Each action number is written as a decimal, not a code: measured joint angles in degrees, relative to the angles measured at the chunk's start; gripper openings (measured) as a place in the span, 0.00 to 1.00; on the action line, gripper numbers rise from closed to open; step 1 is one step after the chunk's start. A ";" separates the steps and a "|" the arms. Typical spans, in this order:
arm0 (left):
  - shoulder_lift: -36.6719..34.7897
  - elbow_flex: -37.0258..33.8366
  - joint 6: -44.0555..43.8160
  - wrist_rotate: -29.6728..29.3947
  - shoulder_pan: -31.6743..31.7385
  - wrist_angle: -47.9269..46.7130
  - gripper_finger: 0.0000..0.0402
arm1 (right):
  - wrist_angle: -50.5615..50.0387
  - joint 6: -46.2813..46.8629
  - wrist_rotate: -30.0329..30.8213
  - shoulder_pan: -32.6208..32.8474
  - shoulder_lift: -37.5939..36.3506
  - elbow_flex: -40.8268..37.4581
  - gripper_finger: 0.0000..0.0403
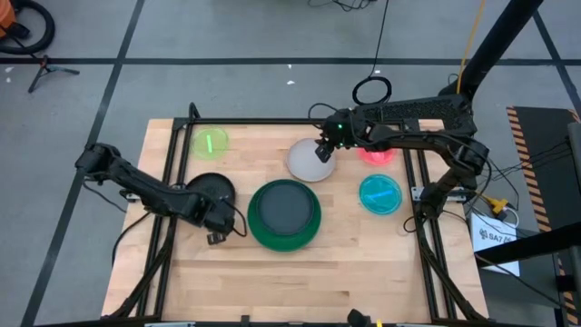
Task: Stack plastic plates
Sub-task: Stack the black plate on top of the other black plate, then stack the white plate on top of the black plate
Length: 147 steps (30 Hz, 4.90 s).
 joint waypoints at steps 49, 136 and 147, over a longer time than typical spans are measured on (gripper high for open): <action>3.86 22.37 31.89 -12.18 2.37 15.07 0.03 | -1.57 -3.05 0.04 6.90 -2.50 0.00 0.35; -3.39 22.41 50.19 4.57 14.33 14.05 0.55 | -14.82 16.77 -0.01 -5.73 7.66 0.17 0.35; -3.43 22.41 47.89 4.60 15.51 11.18 0.55 | -13.92 16.62 0.05 -5.95 8.89 0.00 0.35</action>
